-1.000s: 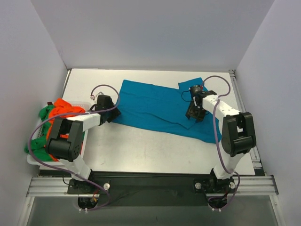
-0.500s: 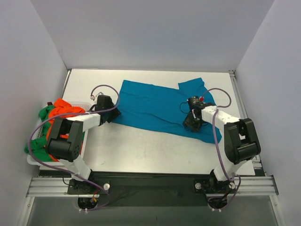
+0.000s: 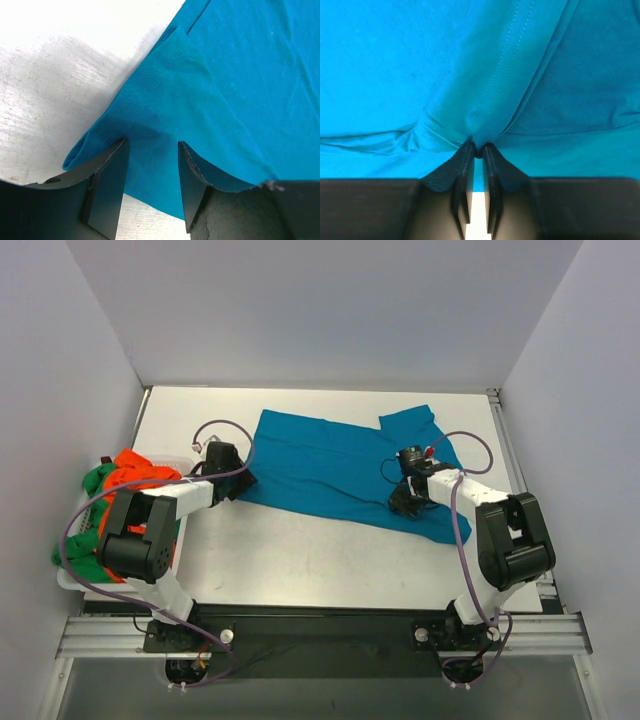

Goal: Fold and stack the t-shirts
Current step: Fold the flattened tshirt in 1/3 of the way

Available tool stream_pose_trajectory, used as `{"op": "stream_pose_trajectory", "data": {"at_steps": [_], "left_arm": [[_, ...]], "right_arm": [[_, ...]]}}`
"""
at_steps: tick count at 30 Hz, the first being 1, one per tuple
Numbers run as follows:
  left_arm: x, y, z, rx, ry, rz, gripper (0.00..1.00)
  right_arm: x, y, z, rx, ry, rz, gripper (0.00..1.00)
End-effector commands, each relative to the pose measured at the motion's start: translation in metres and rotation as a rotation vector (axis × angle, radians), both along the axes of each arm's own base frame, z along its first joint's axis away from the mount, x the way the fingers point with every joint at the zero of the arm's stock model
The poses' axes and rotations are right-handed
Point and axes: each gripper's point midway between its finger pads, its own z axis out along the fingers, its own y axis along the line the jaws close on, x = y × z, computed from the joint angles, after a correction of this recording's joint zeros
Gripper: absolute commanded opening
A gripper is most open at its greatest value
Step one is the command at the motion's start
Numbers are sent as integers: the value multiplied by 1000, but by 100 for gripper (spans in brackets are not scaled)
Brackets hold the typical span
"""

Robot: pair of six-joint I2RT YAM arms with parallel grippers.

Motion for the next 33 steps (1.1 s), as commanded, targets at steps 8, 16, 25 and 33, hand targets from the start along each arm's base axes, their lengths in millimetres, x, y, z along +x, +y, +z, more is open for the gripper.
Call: {"op": "stream_pose_trajectory", "data": {"at_steps": [8, 16, 25, 33], "left_arm": [[-1, 4, -13, 18, 24, -5, 54], [-2, 4, -14, 18, 26, -9, 53], [-1, 4, -14, 19, 21, -11, 54], [-2, 5, -10, 24, 16, -11, 53]], "right_arm": [[29, 4, 25, -32, -54, 22, 0], [73, 10, 32, -97, -61, 99, 0], [113, 39, 43, -124, -136, 289, 22], [117, 45, 56, -180, -155, 352, 24]]}}
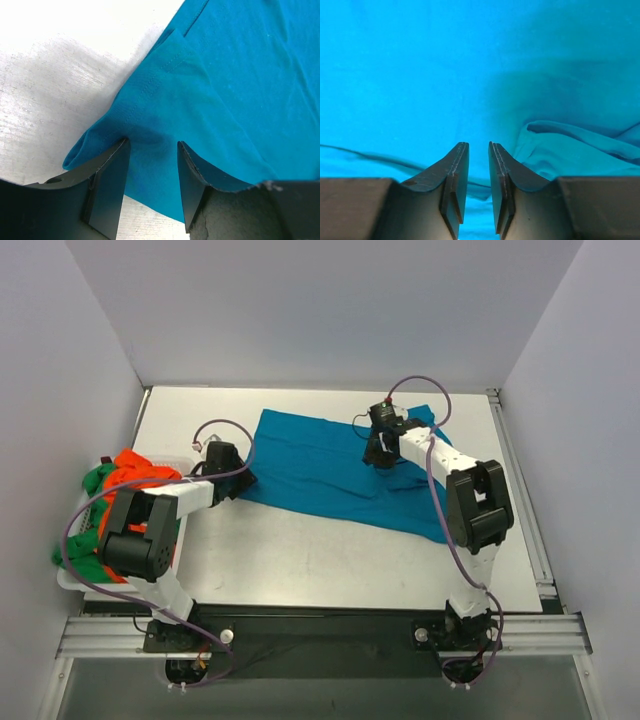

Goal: Fold and stack the t-shirts
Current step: Fold the flattened tshirt in 1/3 of the way

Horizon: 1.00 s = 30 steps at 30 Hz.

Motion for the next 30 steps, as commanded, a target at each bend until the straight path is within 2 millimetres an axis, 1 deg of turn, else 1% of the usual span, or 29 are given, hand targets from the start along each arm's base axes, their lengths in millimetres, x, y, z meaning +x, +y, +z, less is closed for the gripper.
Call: {"op": "stream_pose_trajectory", "data": {"at_steps": [1, 2, 3, 5, 6, 8, 9, 10, 11, 13, 14, 18, 30], "left_arm": [[-6, 5, -9, 26, 30, -10, 54], [-6, 5, -9, 27, 30, -11, 54], [-6, 5, -9, 25, 29, -11, 54], [-5, 5, -8, 25, 29, -11, 54], [-6, 5, -9, 25, 30, -11, 54], [-5, 5, -8, 23, 29, -12, 54], [-4, 5, -8, 24, 27, -11, 54], [-4, 5, -7, 23, 26, -10, 54], [-4, 5, -7, 23, 27, -10, 54], [-3, 5, -7, 25, 25, -10, 53], [-3, 5, -7, 25, 27, -8, 53], [-3, 5, -9, 27, 30, -9, 53], [-3, 5, -12, 27, 35, -11, 54]], "right_arm": [[-6, -19, 14, -109, -16, -8, 26], [-14, -26, 11, -132, -5, -30, 26], [-15, -30, 19, -139, -23, -41, 27], [-16, -35, 22, -158, -26, -38, 27], [-15, -35, 20, -167, -17, -35, 25], [-15, -36, 16, -180, 6, -28, 25], [-10, -34, 15, -185, 6, -27, 24], [-9, -34, 14, -190, 10, -29, 24], [-9, -35, 9, -198, 26, -32, 24], [-5, -37, 8, -212, 27, -43, 25], [-5, -39, 5, -224, 40, -48, 27], [-5, -40, -4, -235, 65, -52, 32], [-4, -43, -19, -262, 102, -81, 30]]}}
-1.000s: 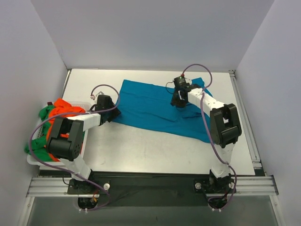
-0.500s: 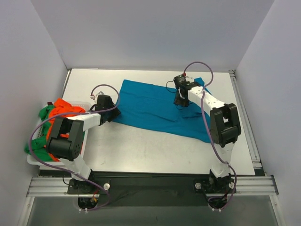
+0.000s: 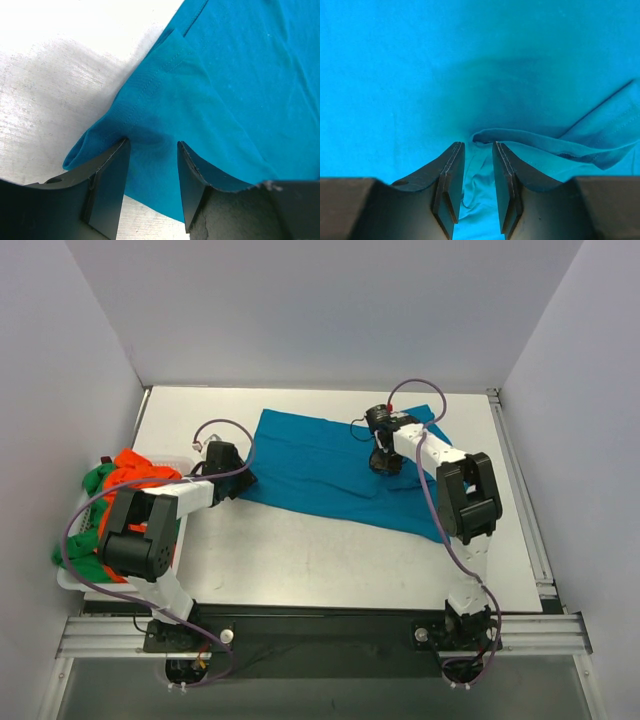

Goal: Fold and stack the t-shirts
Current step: Fold the flattened tshirt in 1/3 of the way

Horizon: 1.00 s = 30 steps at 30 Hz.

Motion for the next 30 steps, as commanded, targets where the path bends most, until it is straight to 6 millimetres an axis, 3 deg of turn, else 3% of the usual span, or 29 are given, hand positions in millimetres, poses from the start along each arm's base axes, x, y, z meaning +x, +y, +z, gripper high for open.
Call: {"op": "stream_pose_trajectory", "data": {"at_steps": [1, 21, 26, 30], "left_arm": [[-3, 5, -12, 25, 36, -6, 53], [-2, 2, -14, 18, 30, -19, 54], [-3, 3, -16, 19, 35, -18, 54], [-3, 3, -16, 18, 35, -16, 53]], "right_arm": [[4, -8, 7, -41, -7, -31, 29], [3, -9, -6, -47, 20, -41, 26], [3, -7, 1, -51, 3, -38, 6], [5, -5, 10, -65, -25, -32, 0]]}}
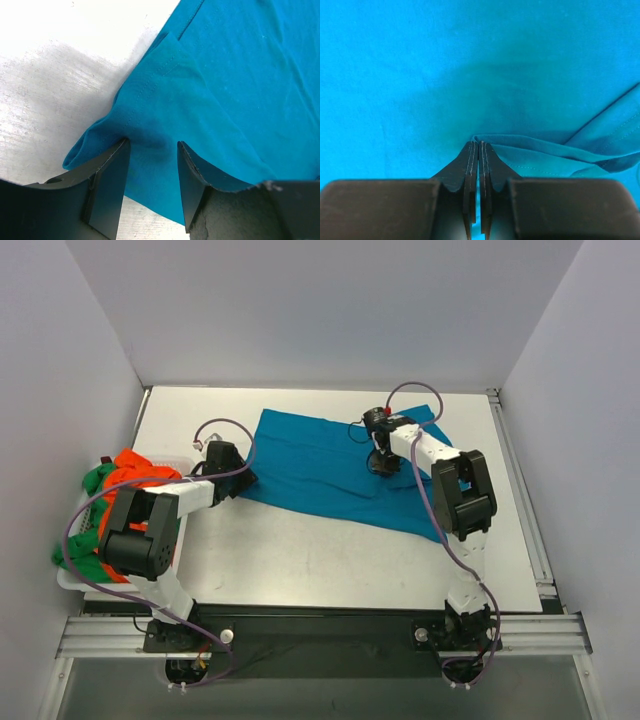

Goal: Fold and stack the t-shirts
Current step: Fold the flattened tshirt in 1/3 of the way

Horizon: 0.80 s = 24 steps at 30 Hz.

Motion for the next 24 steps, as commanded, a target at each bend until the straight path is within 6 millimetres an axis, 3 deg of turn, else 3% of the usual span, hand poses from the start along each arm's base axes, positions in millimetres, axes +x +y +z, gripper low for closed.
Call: {"op": "stream_pose_trajectory", "data": {"at_steps": [1, 7, 19, 22, 23, 24], "left_arm": [[-8, 5, -18, 23, 54, -7, 53], [-7, 5, -16, 22, 49, -4, 53], [-9, 5, -14, 21, 46, -7, 54], [-8, 5, -8, 17, 27, -6, 55], [-7, 4, -5, 11, 14, -12, 58], [-6, 2, 2, 1, -7, -17, 60]], "right_arm": [[4, -2, 26, -40, -51, -7, 0], [6, 13, 40, -71, -98, 52, 0], [3, 27, 36, -74, -110, 110, 1], [5, 30, 47, -51, -138, 125, 21], [5, 31, 57, -41, -157, 130, 35], [5, 30, 63, -31, -167, 129, 40]]}}
